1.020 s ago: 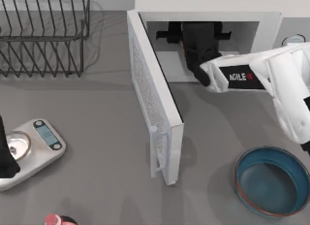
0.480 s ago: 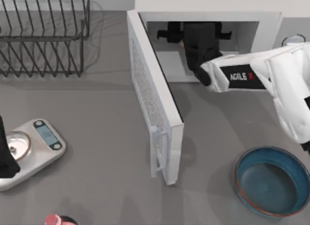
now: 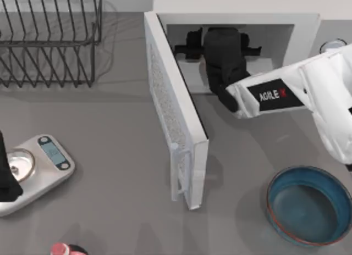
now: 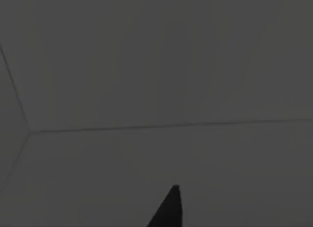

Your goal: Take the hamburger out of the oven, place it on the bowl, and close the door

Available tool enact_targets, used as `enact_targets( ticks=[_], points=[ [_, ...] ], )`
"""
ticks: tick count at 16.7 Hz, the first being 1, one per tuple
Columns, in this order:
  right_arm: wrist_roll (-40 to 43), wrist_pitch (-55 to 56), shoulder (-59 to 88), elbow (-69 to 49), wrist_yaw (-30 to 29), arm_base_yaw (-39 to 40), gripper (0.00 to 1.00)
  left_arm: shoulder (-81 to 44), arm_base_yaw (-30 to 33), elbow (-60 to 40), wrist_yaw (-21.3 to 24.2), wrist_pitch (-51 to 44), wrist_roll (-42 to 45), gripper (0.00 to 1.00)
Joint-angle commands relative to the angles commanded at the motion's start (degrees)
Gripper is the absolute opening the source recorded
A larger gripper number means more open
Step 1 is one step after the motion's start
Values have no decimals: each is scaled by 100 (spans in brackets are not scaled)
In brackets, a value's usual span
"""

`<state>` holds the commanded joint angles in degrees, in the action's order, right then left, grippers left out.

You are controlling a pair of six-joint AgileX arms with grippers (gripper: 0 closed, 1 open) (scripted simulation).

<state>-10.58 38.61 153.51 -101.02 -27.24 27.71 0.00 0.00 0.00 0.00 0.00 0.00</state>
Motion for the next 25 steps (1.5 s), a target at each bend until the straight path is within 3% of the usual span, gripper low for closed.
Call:
enact_targets(
  ticks=[12,20,25],
  points=[
    [-313,2177,-1878,4266,-947,1001,0,0,0,0,0,0,0,100],
    [-345,2331,-2005,4531,-1010,1050,0,0,0,0,0,0,0,100],
    [-348,1829,-2532,4464,-1006,1051,0,0,0,0,0,0,0,100]
  ],
)
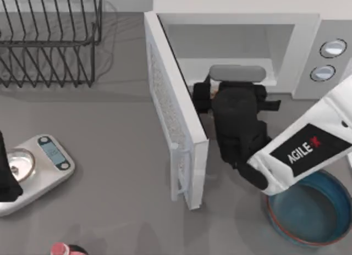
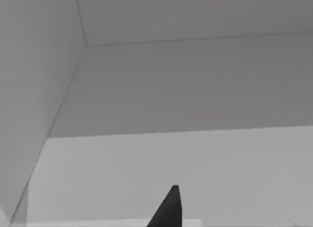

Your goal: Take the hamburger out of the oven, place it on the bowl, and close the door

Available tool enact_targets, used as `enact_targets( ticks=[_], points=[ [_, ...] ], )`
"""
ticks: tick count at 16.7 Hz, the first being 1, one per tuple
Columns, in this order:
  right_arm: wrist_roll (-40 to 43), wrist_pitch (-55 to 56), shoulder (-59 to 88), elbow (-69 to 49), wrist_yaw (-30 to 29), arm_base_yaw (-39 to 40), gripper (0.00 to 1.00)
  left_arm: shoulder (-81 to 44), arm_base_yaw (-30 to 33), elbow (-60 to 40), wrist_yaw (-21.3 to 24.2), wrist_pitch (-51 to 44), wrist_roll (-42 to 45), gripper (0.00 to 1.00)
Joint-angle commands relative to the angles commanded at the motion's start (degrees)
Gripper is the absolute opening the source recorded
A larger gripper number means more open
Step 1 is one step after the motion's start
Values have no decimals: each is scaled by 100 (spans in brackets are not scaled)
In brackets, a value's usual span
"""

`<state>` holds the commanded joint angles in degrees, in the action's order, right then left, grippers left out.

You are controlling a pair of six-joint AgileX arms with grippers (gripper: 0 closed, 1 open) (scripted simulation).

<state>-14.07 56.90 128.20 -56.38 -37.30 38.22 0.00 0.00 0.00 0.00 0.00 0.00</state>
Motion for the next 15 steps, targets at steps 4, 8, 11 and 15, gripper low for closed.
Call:
enact_targets(
  ticks=[4,8,11,15],
  points=[
    [-4,-712,-649,-30,10,1,0,0,0,0,0,0,0,100],
    [-8,-1323,-1187,-44,19,3,0,0,0,0,0,0,0,100],
    [-9,-1505,-1344,-47,21,3,0,0,0,0,0,0,0,100],
    [-19,-1490,-1321,-35,23,1,0,0,0,0,0,0,0,100]
  ],
)
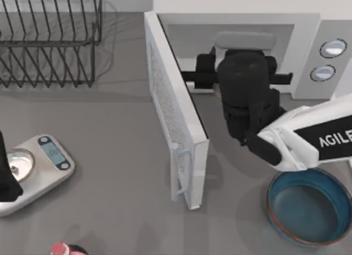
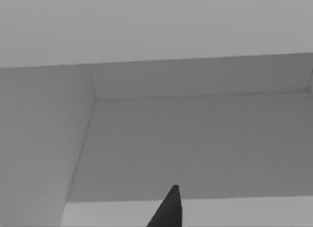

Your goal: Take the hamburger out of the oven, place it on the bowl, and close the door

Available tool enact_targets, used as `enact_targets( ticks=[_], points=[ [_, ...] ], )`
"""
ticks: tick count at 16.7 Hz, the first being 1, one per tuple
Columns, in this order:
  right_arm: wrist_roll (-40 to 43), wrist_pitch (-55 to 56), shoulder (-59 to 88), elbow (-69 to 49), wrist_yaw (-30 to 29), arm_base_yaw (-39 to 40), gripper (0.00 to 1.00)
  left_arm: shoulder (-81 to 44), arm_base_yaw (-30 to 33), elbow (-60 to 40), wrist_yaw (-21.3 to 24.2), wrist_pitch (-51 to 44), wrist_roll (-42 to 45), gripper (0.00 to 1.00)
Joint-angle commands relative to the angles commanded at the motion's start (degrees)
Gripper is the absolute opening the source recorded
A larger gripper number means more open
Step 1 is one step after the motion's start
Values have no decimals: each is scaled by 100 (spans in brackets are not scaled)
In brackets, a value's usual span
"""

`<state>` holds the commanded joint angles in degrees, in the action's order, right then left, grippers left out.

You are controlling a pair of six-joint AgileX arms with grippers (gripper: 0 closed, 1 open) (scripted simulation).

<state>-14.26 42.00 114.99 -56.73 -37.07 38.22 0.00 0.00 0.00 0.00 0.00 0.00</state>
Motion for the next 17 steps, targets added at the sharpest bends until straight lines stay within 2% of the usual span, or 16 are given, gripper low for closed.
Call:
enact_targets(
  ticks=[3,6,11,17],
  points=[
    [353,-64,-65,1,353,-77,0,0,0,0,0,0,0,100],
    [1254,-382,-184,27,1241,-278,0,0,0,0,0,0,0,100],
    [3753,-1790,-477,60,3549,-887,0,0,0,0,0,0,0,100],
    [7532,-4652,-857,215,6690,-2008,0,0,0,0,0,0,0,100]
  ],
)
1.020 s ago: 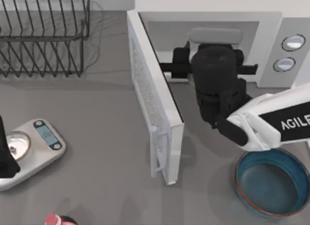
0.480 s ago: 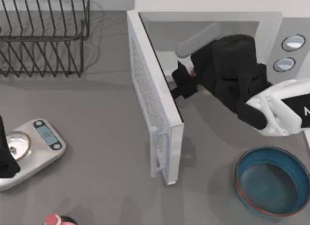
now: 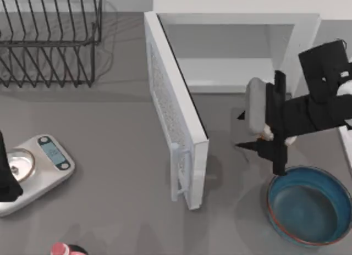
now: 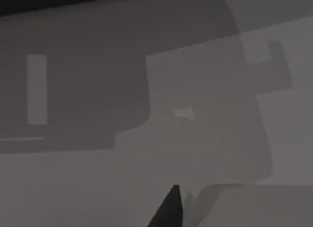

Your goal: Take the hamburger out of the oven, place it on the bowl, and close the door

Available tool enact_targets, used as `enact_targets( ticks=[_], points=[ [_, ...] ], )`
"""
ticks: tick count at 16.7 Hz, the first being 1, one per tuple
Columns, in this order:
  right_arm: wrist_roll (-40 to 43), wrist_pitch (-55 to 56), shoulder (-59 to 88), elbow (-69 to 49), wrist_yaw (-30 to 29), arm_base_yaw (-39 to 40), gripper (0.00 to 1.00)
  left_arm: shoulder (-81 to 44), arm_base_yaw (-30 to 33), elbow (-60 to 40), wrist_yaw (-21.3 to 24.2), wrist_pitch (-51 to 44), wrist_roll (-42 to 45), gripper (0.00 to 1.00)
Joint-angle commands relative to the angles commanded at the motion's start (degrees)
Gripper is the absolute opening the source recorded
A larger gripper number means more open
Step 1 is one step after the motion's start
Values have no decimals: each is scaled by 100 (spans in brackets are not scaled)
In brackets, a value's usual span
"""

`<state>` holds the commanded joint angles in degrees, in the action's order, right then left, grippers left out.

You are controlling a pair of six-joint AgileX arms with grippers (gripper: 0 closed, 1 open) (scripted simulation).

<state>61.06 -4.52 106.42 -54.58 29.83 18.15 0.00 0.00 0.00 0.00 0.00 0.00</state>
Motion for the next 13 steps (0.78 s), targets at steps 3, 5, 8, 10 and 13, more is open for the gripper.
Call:
enact_targets(
  ticks=[3,5,8,10,13],
  points=[
    [1748,-1537,-65,156,1345,-634,0,0,0,0,0,0,0,100],
    [2687,-2494,-68,300,2060,-1040,0,0,0,0,0,0,0,100],
    [3671,-3636,-29,503,2844,-1562,0,0,0,0,0,0,0,100],
    [4061,-4128,11,600,3163,-1811,0,0,0,0,0,0,0,100],
    [4273,-4416,45,669,3332,-1974,0,0,0,0,0,0,0,100]
  ],
)
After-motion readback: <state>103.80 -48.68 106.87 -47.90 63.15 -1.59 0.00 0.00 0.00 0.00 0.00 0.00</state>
